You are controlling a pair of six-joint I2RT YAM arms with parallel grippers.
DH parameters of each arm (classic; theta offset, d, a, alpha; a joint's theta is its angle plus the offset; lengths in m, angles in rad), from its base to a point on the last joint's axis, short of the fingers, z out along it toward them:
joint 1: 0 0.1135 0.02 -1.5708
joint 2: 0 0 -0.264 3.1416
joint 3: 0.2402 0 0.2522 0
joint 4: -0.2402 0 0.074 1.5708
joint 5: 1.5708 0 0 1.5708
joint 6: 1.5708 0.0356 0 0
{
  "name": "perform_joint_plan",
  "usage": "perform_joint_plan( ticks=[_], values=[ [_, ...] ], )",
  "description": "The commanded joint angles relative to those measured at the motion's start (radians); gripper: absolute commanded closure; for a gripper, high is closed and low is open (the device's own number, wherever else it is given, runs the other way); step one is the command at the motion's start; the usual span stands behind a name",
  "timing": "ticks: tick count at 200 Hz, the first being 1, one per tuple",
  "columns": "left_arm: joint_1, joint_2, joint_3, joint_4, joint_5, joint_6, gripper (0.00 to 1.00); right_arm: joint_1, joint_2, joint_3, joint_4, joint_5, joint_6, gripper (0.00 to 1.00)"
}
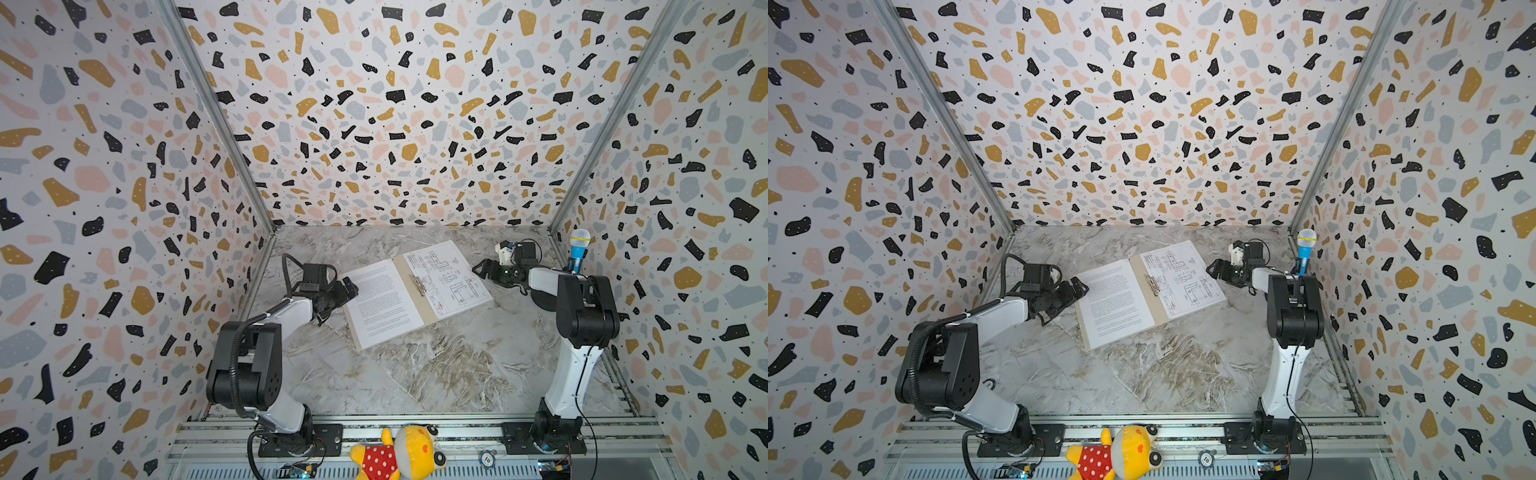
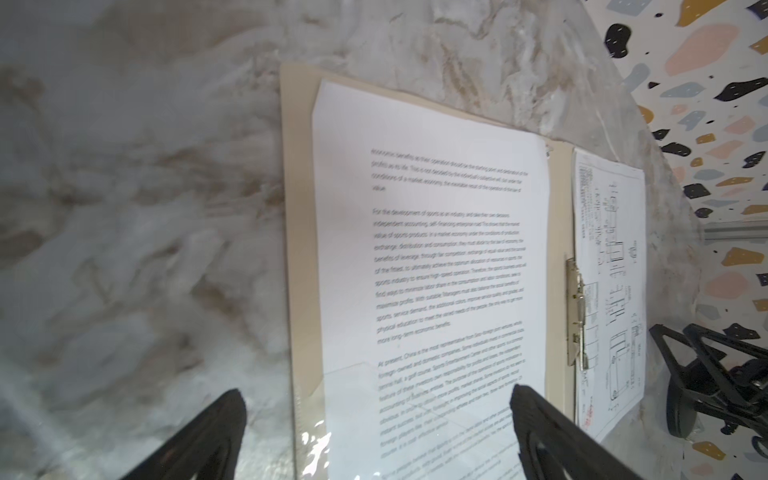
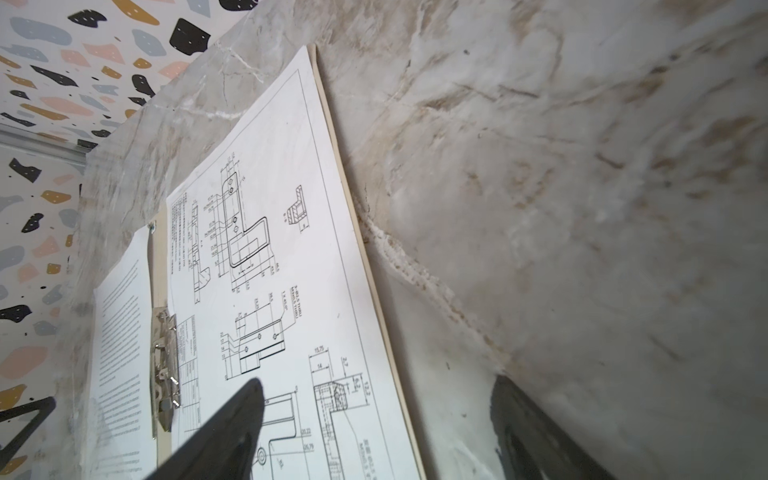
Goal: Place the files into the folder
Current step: 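Release the metal clip and draw both grippers back from the folder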
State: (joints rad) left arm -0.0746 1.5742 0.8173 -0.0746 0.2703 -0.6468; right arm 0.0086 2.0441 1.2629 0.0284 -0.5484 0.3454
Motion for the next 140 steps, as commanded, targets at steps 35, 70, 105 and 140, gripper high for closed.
perform_joint_plan(
  ticks=[35, 70, 105, 140],
  values=[
    [0.004, -0.027, -0.098, 0.045, 0.036, -0.010, 0.00, 0.010, -0.027, -0.079, -0.023, -0.063, -0.012, 0.18],
    [0.005, 0.013, -0.130, 0.106, 0.148, -0.032, 0.00, 0.016, -0.045, -0.105, -0.028, -0.094, 0.002, 0.20],
    [0.004, 0.046, -0.126, 0.106, 0.235, -0.005, 0.00, 0.028, -0.064, -0.139, -0.028, -0.110, 0.012, 0.21],
    [0.004, 0.051, -0.140, 0.104, 0.270, 0.007, 0.00, 0.034, -0.095, -0.177, -0.027, -0.113, 0.023, 0.23]
  ],
)
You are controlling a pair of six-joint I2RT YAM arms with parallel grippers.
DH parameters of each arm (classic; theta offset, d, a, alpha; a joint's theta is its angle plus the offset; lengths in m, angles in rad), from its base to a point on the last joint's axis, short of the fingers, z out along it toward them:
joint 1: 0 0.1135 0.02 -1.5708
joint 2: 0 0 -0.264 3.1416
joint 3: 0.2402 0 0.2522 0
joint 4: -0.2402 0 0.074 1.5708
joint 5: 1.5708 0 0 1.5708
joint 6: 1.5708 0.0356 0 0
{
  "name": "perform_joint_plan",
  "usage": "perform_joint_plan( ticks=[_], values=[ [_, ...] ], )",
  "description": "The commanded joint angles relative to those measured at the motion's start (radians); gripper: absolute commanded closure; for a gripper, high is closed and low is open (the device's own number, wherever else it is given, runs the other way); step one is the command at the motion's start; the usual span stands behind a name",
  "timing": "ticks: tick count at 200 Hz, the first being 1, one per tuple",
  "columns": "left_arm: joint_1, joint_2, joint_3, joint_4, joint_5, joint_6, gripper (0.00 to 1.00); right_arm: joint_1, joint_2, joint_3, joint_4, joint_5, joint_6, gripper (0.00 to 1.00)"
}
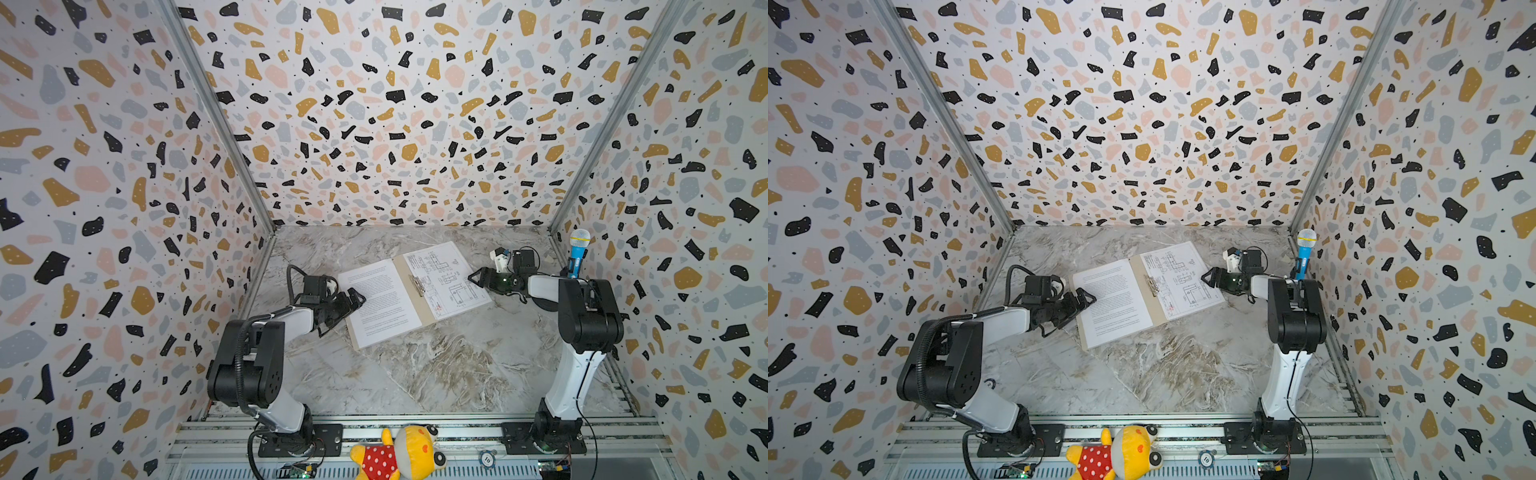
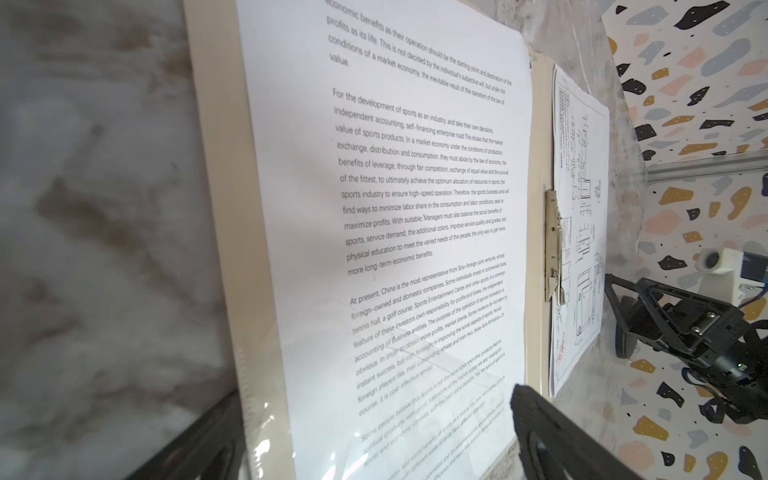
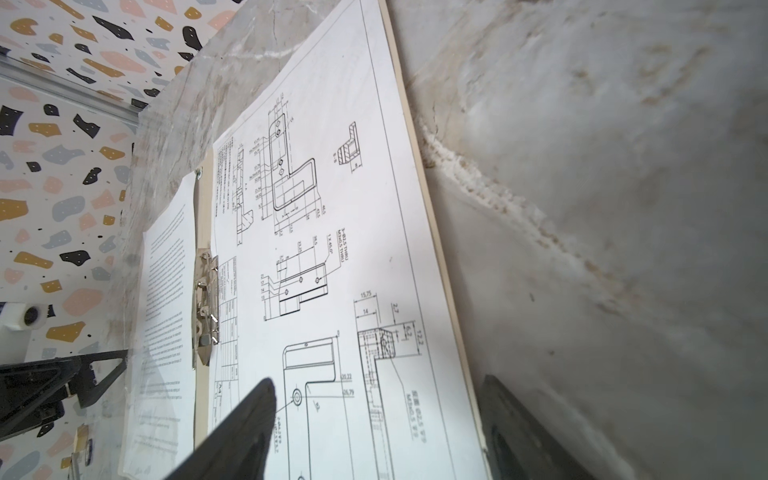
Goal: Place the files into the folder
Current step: 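Release the metal clip and draw both grippers back from the folder, then push the folder cover shut with the left gripper while the right gripper steadies it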
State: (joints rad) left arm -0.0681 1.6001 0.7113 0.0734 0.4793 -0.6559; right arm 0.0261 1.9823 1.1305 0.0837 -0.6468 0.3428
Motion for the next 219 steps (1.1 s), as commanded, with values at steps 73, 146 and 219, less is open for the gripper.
perform_joint_plan(
  ticks=[73, 146, 219],
  values=[
    [-0.002, -0.103, -0.067, 0.020, 0.092, -0.071, 0.00, 0.040, -0.119, -0.149, -0.068, -0.007, 0.049, 0.24],
    [-0.002, -0.218, -0.006, 0.072, 0.113, -0.173, 0.00, 0.097, -0.211, -0.244, -0.055, 0.012, 0.071, 0.24],
    [-0.008, -0.318, 0.071, 0.037, 0.071, -0.213, 0.01, 0.163, -0.259, -0.342, -0.004, 0.027, 0.115, 0.24]
  ],
)
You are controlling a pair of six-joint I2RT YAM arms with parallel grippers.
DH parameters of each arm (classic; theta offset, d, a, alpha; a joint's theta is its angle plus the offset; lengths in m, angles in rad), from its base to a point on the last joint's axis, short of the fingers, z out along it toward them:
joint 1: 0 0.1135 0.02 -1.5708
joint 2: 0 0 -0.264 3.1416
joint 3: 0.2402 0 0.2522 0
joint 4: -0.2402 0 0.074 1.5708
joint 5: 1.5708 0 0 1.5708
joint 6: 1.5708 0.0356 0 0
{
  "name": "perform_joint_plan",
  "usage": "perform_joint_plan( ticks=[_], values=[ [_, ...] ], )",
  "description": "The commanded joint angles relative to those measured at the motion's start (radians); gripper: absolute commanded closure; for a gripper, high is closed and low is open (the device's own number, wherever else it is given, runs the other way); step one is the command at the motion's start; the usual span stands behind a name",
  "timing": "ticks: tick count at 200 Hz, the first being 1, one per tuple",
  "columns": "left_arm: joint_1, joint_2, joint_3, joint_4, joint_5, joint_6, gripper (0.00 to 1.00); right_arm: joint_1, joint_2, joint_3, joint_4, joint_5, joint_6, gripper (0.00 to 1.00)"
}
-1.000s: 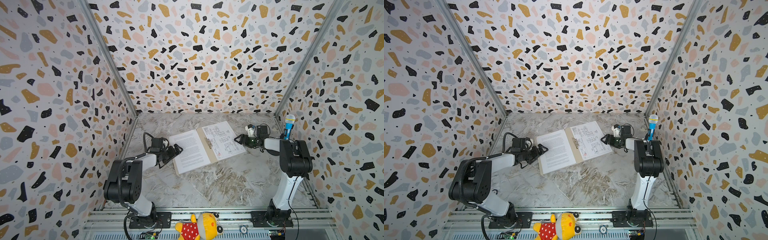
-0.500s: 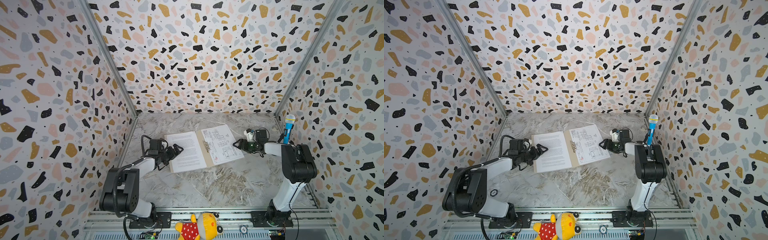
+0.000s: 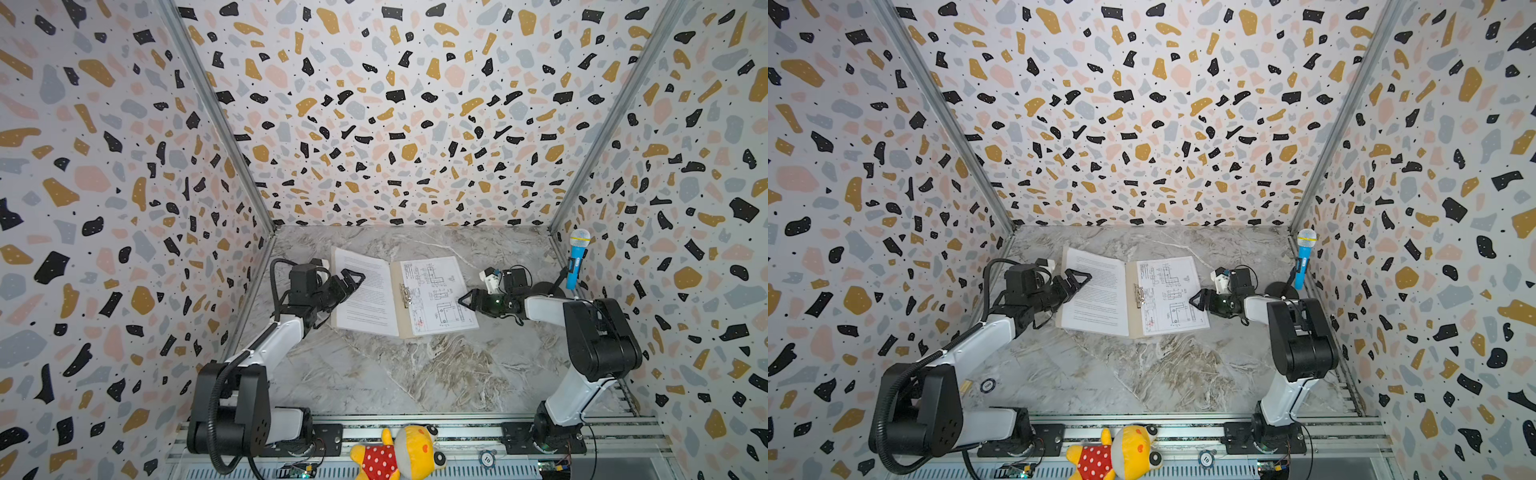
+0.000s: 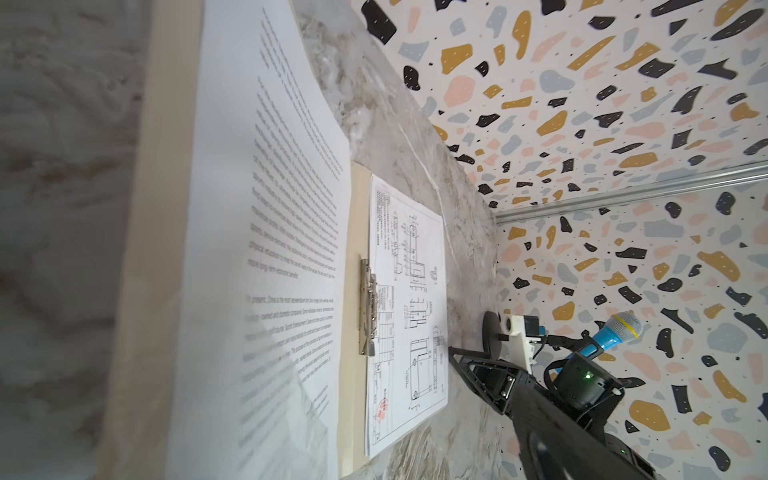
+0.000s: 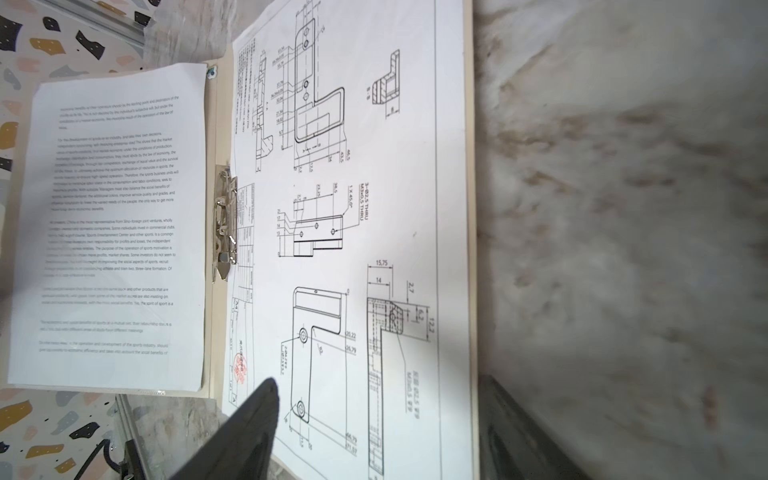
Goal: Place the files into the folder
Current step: 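Push the folder cover shut with the left gripper while the right gripper steadies it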
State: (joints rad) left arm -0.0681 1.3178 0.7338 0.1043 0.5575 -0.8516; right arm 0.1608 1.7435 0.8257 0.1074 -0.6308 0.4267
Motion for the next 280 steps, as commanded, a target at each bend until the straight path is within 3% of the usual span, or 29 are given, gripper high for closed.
perform_joint_plan(
  ticks=[1, 78, 205, 280],
  values=[
    [-0.008, -0.037, 0.048, 0.006, -0.007, -0.018, 0.00, 0.029, -0.021, -0.038, -0.027, 0.011, 0.033, 0.24],
    [-0.094, -0.001, 0.174, -0.014, -0.034, -0.025, 0.00, 0.048, -0.053, -0.074, 0.004, 0.008, 0.060, 0.24],
    [-0.426, 0.288, 0.469, 0.011, -0.155, -0.051, 0.00, 0.043, -0.112, -0.137, -0.008, 0.026, 0.050, 0.24],
    [-0.528, 0.441, 0.653, -0.083, -0.192, -0.046, 0.01, 0.019, -0.125, -0.154, -0.015, 0.029, 0.061, 0.23]
  ],
)
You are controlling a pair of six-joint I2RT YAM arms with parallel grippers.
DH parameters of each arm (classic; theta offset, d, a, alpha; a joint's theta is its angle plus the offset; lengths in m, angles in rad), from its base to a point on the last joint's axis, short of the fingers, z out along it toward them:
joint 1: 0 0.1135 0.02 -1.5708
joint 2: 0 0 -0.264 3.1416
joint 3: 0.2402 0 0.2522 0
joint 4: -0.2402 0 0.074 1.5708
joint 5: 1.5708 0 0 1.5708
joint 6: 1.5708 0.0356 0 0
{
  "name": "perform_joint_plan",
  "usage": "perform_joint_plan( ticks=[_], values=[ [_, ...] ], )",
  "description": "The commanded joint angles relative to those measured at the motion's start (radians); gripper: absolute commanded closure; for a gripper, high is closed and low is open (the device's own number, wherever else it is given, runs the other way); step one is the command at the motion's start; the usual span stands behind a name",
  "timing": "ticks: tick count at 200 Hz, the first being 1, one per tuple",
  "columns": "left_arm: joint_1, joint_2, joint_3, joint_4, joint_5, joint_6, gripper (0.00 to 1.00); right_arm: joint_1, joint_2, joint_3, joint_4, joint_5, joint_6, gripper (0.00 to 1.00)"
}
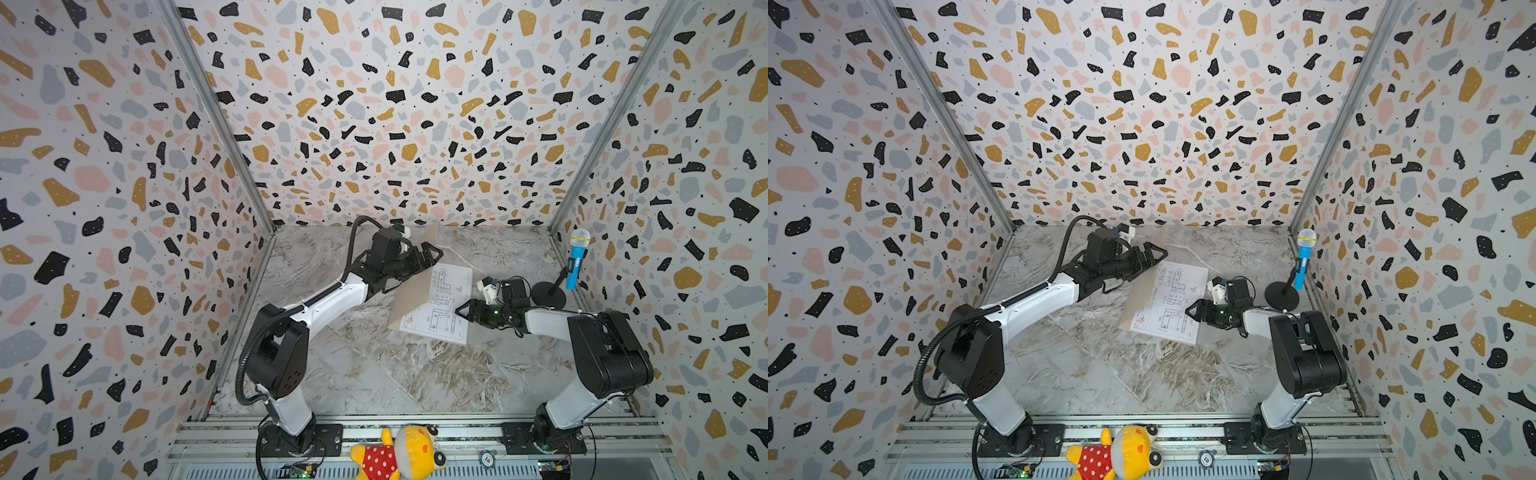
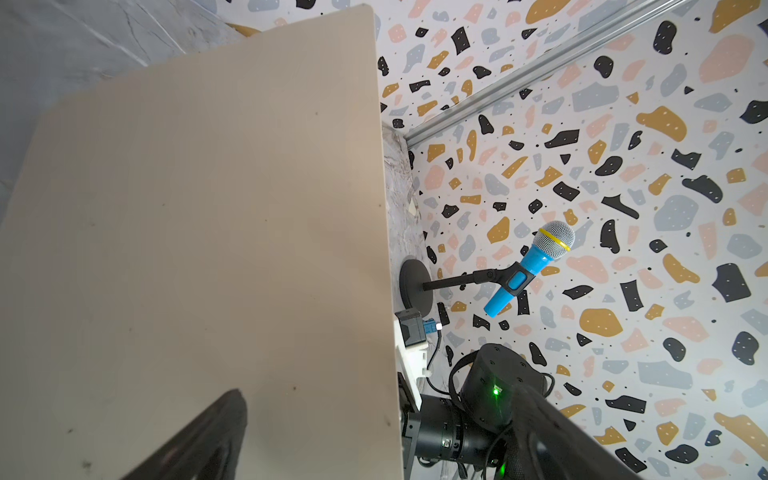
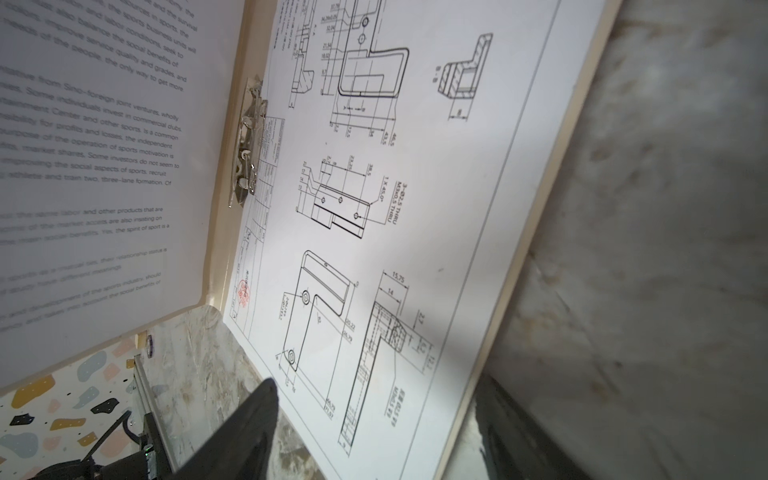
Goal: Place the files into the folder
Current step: 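Push the folder cover shut with the left gripper while the right gripper steadies it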
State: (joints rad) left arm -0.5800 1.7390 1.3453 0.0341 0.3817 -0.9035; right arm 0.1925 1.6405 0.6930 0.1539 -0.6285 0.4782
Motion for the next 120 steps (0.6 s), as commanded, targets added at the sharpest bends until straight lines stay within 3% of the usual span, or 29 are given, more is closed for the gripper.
perform_joint_plan(
  ticks=[1, 61, 120],
  values=[
    [-0.017, 0.020, 0.041, -0.012, -0.015, 0.004, 0.01, -0.014, -0.022, -0.021, -0.061, 0.026, 0.010, 0.23],
    [-0.046, 0.035, 0.017, 0.068, 0.020, -0.043, 0.01, -0.108, -0.056, -0.030, -0.087, 0.012, 0.005, 0.23],
    [0.075, -0.067, -0.172, 0.021, -0.001, 0.012, 0.01, -0.120, -0.067, -0.034, -0.082, -0.017, 0.022, 0.23]
  ],
)
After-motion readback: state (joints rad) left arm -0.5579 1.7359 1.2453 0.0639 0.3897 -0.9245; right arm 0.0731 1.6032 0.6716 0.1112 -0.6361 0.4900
